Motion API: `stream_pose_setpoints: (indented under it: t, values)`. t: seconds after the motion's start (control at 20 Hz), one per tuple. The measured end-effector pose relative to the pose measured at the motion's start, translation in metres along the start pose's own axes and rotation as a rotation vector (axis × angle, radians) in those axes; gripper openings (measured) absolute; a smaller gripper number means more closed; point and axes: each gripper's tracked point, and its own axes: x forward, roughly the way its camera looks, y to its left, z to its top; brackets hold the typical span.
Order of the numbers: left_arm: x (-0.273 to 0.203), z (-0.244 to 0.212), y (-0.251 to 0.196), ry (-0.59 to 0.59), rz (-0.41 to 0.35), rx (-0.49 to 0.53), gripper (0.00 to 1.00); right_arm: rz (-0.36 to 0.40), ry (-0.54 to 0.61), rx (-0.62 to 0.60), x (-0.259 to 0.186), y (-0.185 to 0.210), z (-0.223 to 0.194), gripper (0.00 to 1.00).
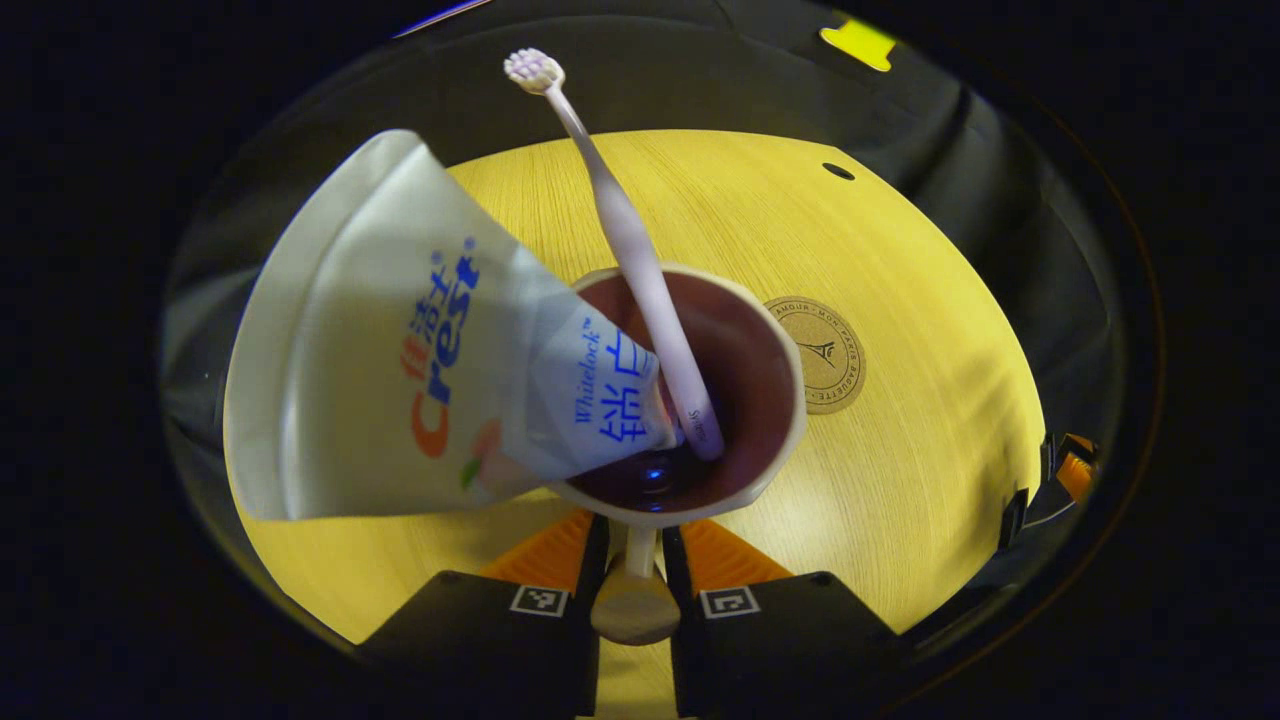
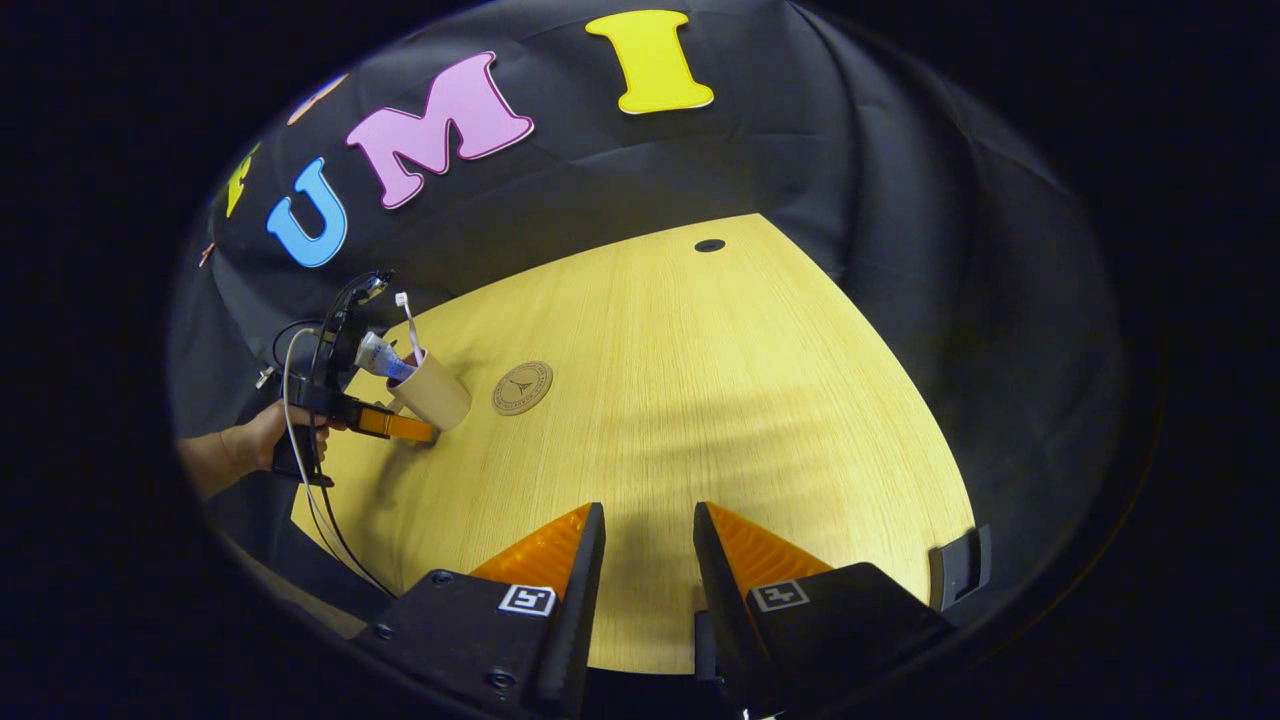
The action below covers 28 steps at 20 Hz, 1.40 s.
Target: Put the toothbrush and toothpaste on the desktop into the cup, then pick up the cup and place it on the coaster on the desktop.
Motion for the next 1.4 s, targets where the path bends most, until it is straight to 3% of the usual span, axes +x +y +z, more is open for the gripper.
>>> stream_pose_setpoints:
  t: [0.05, 0.1, 0.15, 0.2, 0.25, 0.3, 0.35, 0.7, 0.75, 0.8, 1.1, 1.15, 1.2, 1.4]
  values:
    - [0.000, 0.000, 0.000, -0.003, -0.005, -0.002, 0.33, 0.001, 0.001, -0.001, 0.001, 0.001, 0.001, 0.46]
    - [0.000, 0.000, 0.001, -0.004, -0.005, -0.004, 0.33, 0.002, 0.001, -0.001, 0.001, 0.001, 0.000, 0.55]
    - [-0.001, 0.000, 0.001, -0.009, -0.003, -0.009, 0.32, 0.003, 0.002, -0.002, 0.002, 0.002, 0.001, 0.55]
    - [0.000, 0.000, 0.002, -0.017, 0.004, -0.013, 0.31, 0.002, 0.002, -0.003, 0.003, 0.002, 0.000, 0.46]
    - [0.000, 0.001, 0.002, -0.027, 0.011, -0.018, 0.30, 0.003, 0.003, -0.005, 0.003, 0.003, 0.000, 0.55]
    - [0.000, 0.002, 0.002, -0.034, 0.019, -0.022, 0.35, 0.001, 0.003, -0.006, 0.004, 0.002, 0.000, 0.55]
    - [-0.001, 0.001, 0.003, -0.040, 0.023, -0.027, 0.30, -0.001, 0.006, -0.006, 0.004, 0.001, -0.001, 0.55]
    - [-0.006, -0.003, -0.004, -0.092, 0.018, 0.002, 0.29, -0.008, 0.009, 0.001, 0.003, -0.002, -0.003, 0.55]
    - [-0.010, 0.000, -0.005, -0.104, 0.012, 0.007, 0.34, -0.006, 0.010, 0.000, 0.004, 0.000, -0.003, 0.55]
    - [-0.013, 0.002, -0.007, -0.117, 0.007, 0.012, 0.29, -0.004, 0.011, -0.001, 0.004, 0.000, -0.003, 0.55]
    - [-0.025, 0.021, -0.026, -0.158, -0.010, 0.046, 0.29, 0.000, 0.007, -0.003, 0.004, 0.000, -0.001, 0.55]
    - [-0.026, 0.025, -0.031, -0.163, -0.015, 0.058, 0.24, -0.001, 0.005, -0.001, 0.003, -0.001, -0.001, 0.55]
    - [-0.025, 0.029, -0.036, -0.166, -0.020, 0.073, 0.29, -0.004, 0.003, 0.004, 0.000, -0.004, -0.002, 0.55]
    - [-0.021, 0.041, -0.057, -0.164, -0.037, 0.117, 0.29, -0.024, -0.003, 0.020, -0.006, -0.015, -0.005, 0.55]
